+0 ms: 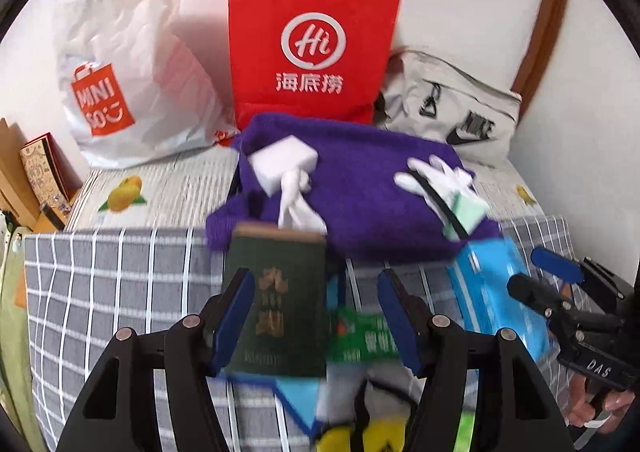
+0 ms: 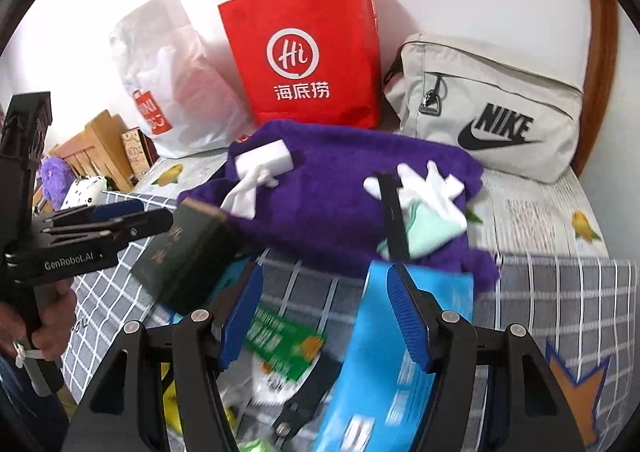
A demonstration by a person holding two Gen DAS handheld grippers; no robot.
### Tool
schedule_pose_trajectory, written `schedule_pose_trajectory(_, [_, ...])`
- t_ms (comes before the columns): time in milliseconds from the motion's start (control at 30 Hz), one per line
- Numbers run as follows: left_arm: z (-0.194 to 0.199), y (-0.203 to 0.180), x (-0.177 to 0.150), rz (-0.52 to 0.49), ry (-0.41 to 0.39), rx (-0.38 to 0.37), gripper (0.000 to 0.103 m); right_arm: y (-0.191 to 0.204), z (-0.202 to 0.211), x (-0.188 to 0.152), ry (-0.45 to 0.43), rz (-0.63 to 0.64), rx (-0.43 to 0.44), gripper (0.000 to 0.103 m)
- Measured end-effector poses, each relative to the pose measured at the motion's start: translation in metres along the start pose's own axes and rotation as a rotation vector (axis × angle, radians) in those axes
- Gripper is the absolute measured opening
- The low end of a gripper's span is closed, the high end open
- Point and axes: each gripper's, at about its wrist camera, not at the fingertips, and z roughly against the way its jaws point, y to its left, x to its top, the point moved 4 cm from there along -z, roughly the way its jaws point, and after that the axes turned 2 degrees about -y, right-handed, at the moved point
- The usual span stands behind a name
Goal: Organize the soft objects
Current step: 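Withdraw both grippers from the towel back over the bed, then grasp the light green tissue pack with the right gripper while the left grasps the yellow adidas bag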
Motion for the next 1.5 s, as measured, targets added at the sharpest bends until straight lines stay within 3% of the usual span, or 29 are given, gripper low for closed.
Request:
schedule_pose_trajectory(300, [0.023,0.003,-0.072,0.057,0.055,-0.033,0.062,0.011,0.052,-0.055,-0.052,-0.035,-0.023,0.064])
schedule_pose_trajectory(433, [0.015,0.001,-0.104,0.085,0.101,-0.075,0.061,0.015,0.057,-0.087,0.019,-0.062,0.07,0.064])
schedule_pose_trajectory(600, [0.001,-0.006,-0.127,0.055,0.1,-0.068,0.061,0.018,0.061,-0.115,0.047,-0.025,0.035,0.064])
schedule_pose_trajectory(700, [-0.01,-0.004,-0.136,0.083,0.116,-0.086,0.061,0.019,0.064,-0.127,0.046,-0.018,0.036,0.064])
schedule_pose_trajectory(900, [-0.013,-0.003,-0.145,0.094,0.074,-0.112,0.06,0.02,0.054,-0.15,0.075,-0.008,0.035,0.064])
schedule_pose_trajectory(1033, [-0.012,-0.005,-0.147,0.092,0.068,-0.157,0.036,0.03,0.043,-0.16,0.111,0.034,0.058,0.064])
schedule_pose_trajectory(1133, [-0.008,-0.005,-0.149,0.075,0.057,-0.14,0.032,0.039,0.036,-0.164,0.12,0.086,0.058,0.067])
schedule_pose_trajectory(1300, [-0.005,0.0,-0.151,0.097,0.059,-0.149,0.03,0.045,0.021,-0.165,0.137,0.136,0.05,0.077])
schedule_pose_trajectory(1500, [-0.008,0.004,-0.153,0.127,0.039,-0.145,0.03,0.048,0.007,-0.173,0.139,0.167,0.063,0.078])
